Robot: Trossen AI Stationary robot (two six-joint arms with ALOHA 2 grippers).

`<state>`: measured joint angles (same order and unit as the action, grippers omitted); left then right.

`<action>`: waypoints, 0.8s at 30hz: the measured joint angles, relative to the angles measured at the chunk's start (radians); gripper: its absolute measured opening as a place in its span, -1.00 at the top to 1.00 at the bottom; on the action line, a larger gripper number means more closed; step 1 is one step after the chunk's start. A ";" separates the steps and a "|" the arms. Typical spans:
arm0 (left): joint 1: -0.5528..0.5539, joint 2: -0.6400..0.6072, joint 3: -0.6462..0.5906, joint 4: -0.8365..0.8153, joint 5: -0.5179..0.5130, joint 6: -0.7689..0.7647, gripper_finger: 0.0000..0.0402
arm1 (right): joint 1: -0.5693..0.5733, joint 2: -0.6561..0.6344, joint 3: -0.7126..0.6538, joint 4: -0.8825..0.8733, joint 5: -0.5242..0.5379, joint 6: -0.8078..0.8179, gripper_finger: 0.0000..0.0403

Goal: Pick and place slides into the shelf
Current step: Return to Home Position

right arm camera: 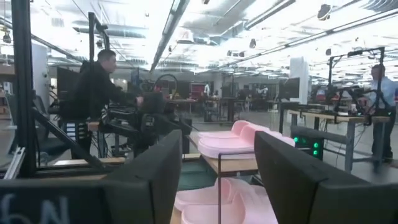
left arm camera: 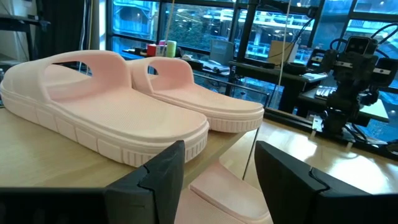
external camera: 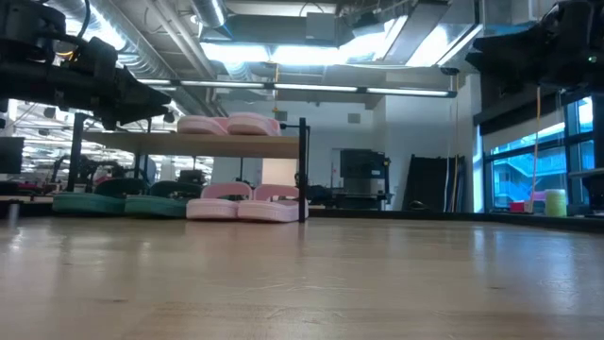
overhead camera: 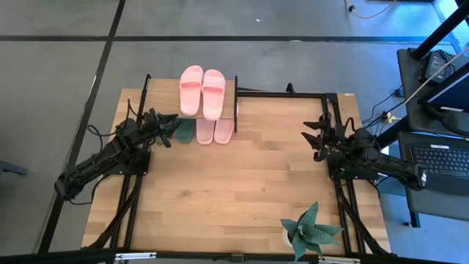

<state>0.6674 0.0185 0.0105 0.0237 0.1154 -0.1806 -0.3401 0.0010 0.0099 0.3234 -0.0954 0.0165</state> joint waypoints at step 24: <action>0.000 0.000 0.000 0.000 0.000 0.000 0.08 | -0.002 0.009 0.000 -0.309 0.118 0.099 0.00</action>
<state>0.6674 0.0185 0.0105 0.0235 0.1158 -0.1810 -0.3420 0.0097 0.0102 0.0148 0.0231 0.1152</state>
